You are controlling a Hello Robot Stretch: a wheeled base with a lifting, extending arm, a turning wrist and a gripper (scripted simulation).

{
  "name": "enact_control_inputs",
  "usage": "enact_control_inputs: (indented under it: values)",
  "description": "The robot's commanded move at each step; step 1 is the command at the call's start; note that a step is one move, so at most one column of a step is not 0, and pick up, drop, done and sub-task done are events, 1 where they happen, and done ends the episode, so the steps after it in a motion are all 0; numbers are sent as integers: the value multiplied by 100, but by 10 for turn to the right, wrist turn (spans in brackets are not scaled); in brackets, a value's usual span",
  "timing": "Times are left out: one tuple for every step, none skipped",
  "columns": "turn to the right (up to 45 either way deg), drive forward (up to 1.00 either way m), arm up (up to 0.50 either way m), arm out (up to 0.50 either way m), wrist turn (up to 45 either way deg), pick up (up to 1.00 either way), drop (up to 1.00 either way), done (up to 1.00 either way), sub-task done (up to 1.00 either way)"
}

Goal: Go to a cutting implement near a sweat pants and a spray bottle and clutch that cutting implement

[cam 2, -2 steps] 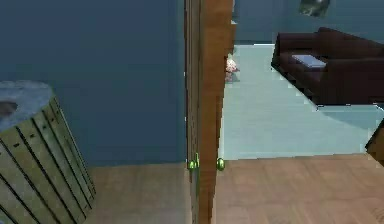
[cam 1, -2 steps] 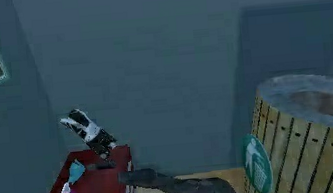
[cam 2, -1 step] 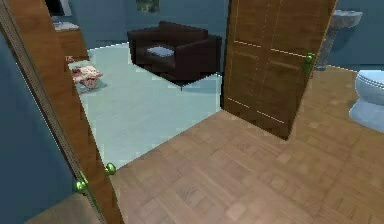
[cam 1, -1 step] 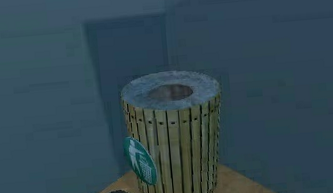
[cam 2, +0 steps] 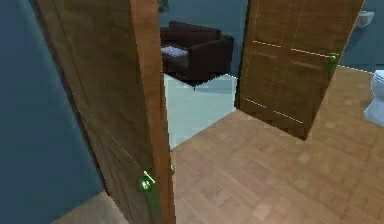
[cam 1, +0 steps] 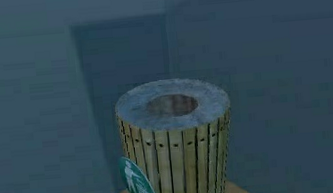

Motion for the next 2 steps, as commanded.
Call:
enact_control_inputs:
  values:
    - [-450, 0, 0, 0, 0, 0, 0, 0, 0]
    - [-30, 0, 0, 0, 0, 0, 0, 0, 0]
